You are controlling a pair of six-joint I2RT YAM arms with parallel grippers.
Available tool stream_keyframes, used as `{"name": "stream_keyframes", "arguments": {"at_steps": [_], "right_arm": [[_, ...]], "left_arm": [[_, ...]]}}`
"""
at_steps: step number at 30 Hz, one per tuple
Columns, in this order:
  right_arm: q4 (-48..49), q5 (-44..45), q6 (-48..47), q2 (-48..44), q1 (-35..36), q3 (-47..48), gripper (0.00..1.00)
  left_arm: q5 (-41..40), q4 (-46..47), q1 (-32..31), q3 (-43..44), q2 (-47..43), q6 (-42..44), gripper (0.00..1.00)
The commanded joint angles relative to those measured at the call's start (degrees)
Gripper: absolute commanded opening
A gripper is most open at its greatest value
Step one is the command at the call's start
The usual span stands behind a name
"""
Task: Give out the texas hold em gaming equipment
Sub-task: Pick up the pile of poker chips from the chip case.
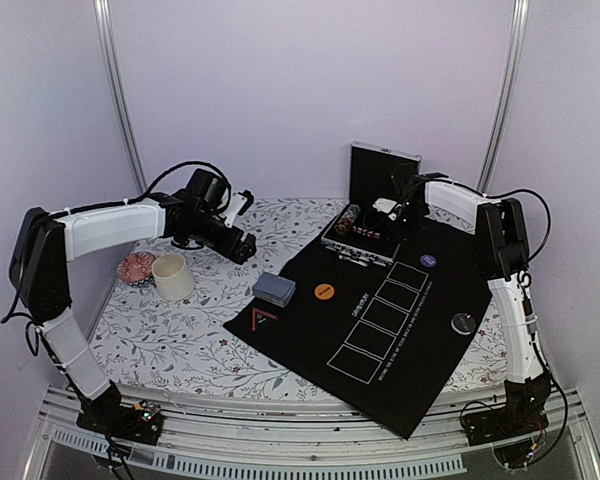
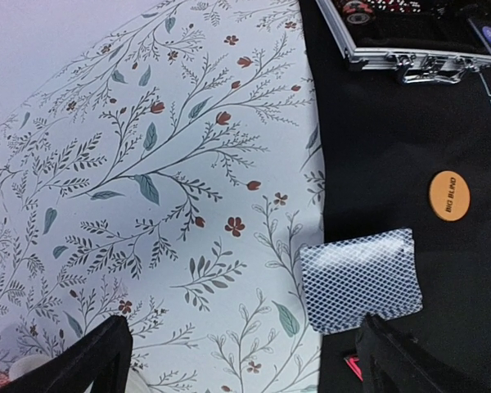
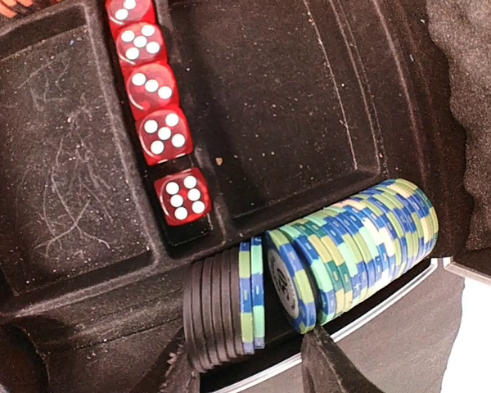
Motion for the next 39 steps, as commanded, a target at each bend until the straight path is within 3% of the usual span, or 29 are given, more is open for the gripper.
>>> {"name": "stream_keyframes", "arguments": {"at_steps": [1,18,31,35,39], "right_arm": [[1.1,-5.8,-1.5,4.0,0.8,0.8,0.42],[-3.0,-11.8,-2.5,0.8,1.7,0.1,0.38],[3.9,1.0,-2.5,0.5,1.6,-0.1,0.42],[4.7,0.7,-2.9,0.8,1.6,-0.1,0.49],[4.7,-1.2,-3.8,1.4,1.6,0.1,0.49]], "left_arm": [[0.6,-0.7,0.7,0.9,0.7,0.3,0.98],[1.5,-1.0,0.7,1.0,1.2,0.3,0.98],[2.0,-1.3,0.7,1.1,1.3,0.3,0.98],[2.2,-1.4,0.7,1.2,1.6,0.2,0.98],[2.3,-1.6,0.7,1.3,1.8,0.2,0.98]]}}
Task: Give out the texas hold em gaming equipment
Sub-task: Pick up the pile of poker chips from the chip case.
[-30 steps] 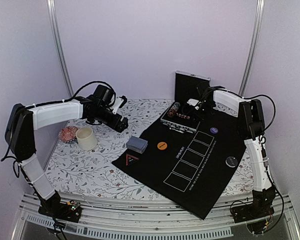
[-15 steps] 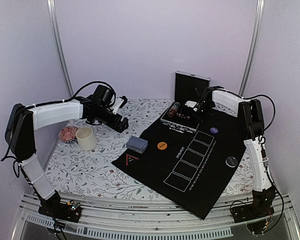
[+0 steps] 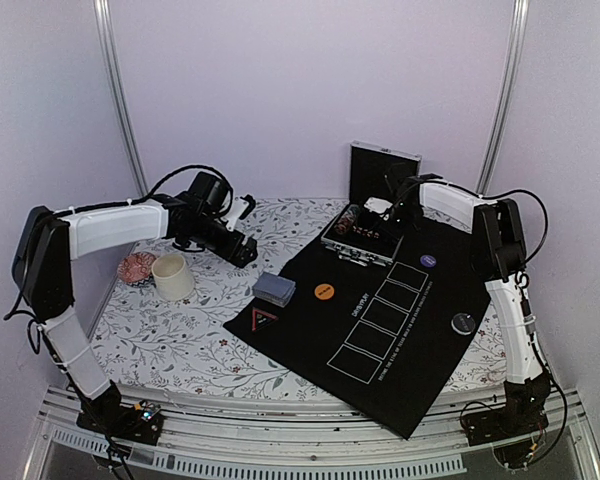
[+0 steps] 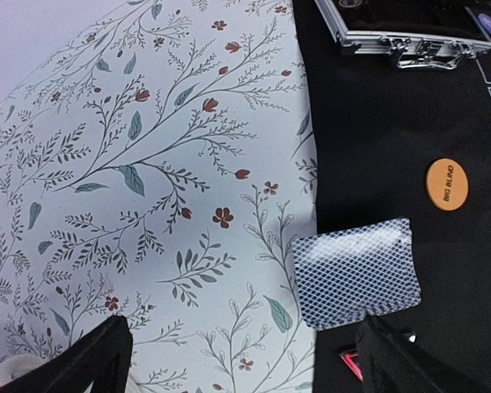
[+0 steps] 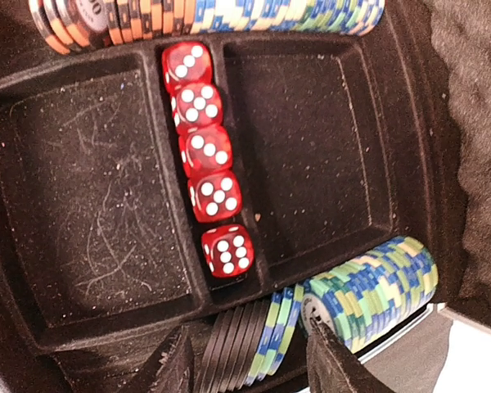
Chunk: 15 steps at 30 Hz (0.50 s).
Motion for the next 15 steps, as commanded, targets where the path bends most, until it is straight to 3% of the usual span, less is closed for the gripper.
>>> {"name": "stream_keyframes", "arguments": {"at_steps": [1,15], "right_arm": [[1.8,-1.1,-1.5,1.5,0.2,0.0,0.47],[-2.7,-4.3,-1.4,1.7,-1.8,-0.6,0.35]], "left_arm": [[0.7,-0.8,0.7,1.2,0.7,0.3,0.98],[1.1,-0.8,0.7,1.2,0.4,0.4,0.98]]}}
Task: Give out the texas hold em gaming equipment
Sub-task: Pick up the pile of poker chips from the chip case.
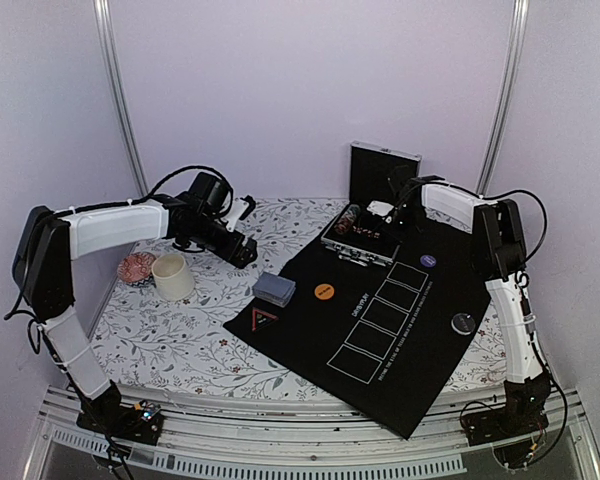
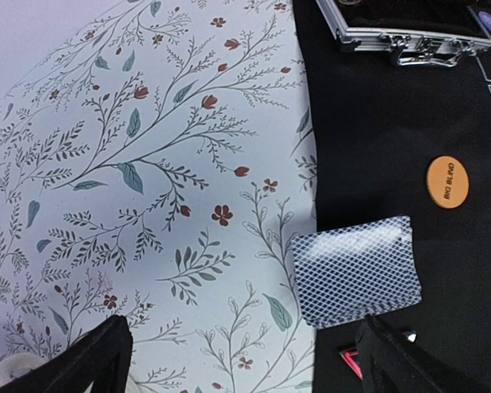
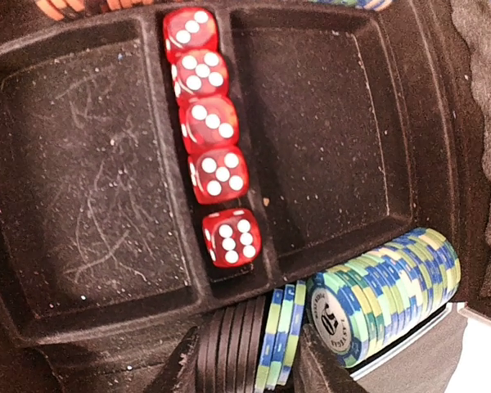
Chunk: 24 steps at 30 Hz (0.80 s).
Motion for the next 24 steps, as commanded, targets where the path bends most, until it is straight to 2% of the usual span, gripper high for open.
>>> {"name": "stream_keyframes", "arguments": {"at_steps": [1,6,9,15,24], "right_arm": [[-1.6,-2.6,-0.3,1.0,-0.6,-0.6,0.34],[-1.5,-2.1,0.6,2.2,-0.6,0.3,0.2],[-1.3,-1.7,1.2,1.6,-0.6,0.3,0.04],[0.2,-0.2,3.8,-1.7,-0.6,1.4,0.02],[1.7,-6.8,12.8,-11.6,-0.4,2.5,0.02]], "left_arm": [[1.1,-0.5,0.7,1.2,0.2,0.4,0.98],[0.9,-0.5,0.7,1.2,0.3,0.4,0.98],[1.0,-0.5,0.7,1.2,0.4,0.4,0.98],[1.2,-0.6,0.7,1.4,0.3,0.3,0.98],[2.1,-0.5,0.7,1.5,-1.1,0.6,0.98]]}}
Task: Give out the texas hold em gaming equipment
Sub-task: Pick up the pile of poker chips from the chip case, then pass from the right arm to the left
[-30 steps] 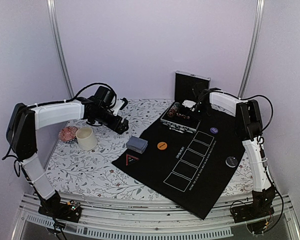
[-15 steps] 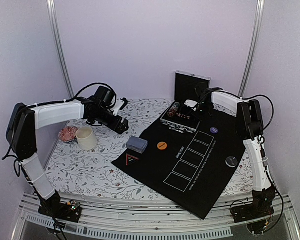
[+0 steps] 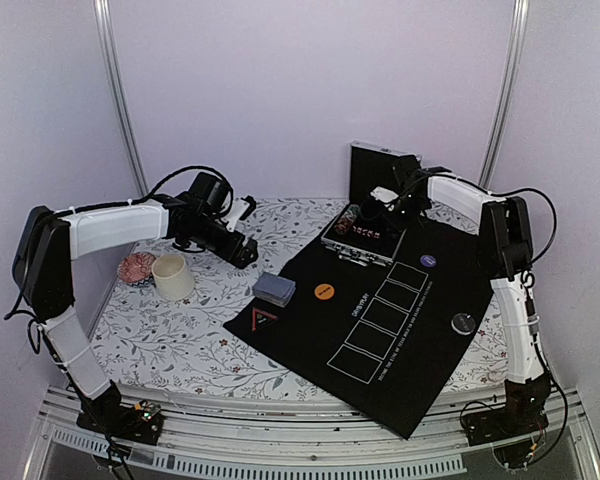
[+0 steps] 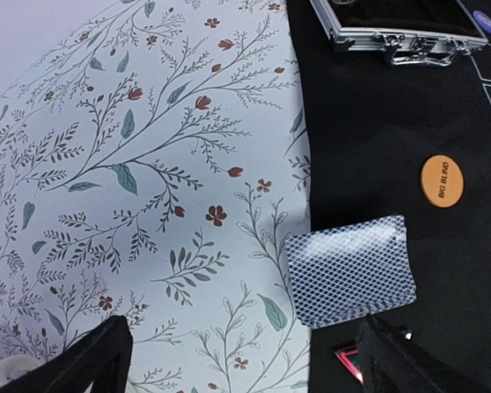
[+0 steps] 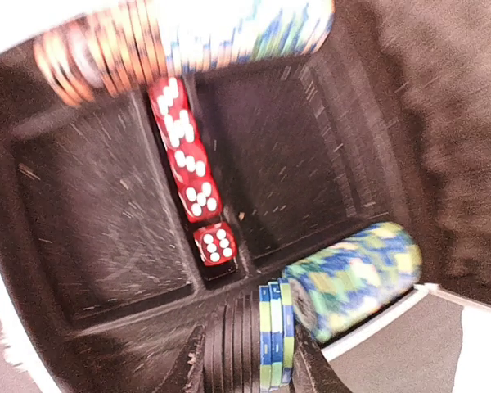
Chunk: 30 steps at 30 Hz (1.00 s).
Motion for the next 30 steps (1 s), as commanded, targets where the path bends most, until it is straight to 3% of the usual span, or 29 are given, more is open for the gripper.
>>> {"name": "stream_keyframes", "arguments": {"at_steps": [1,11,15,19,25,30], "right_arm": [[1.1,-3.3,6.2,-9.4,0.1,2.1,0.02],[-3.2,-11.6,17.1,-17.3,0.0,-0.8,0.02],[-3.3,-16.4,22.6,-23.0,0.0,-7.8,0.02],[-0.7,-27.8,29.3,-27.5,0.4,-17.6,0.02],[9.2,-35.0,40.4,-29.9,7.7,-32.7,0.02],[13.3,-37.6,44.9,-27.4,14.7,-36.8,0.02]], "left_arm": [[1.1,-0.5,0.6,1.5,-1.2,0.6,0.98],[3.8,1.2,0.6,0.5,-3.5,1.1,0.98],[4.9,2.2,0.5,-0.2,-4.8,1.5,0.98],[7.6,3.5,0.3,-1.1,-6.2,1.7,0.98],[9.0,5.6,-0.8,-2.6,-8.6,3.0,0.98],[8.7,6.3,-2.0,-3.6,-9.7,4.0,0.98]]}}
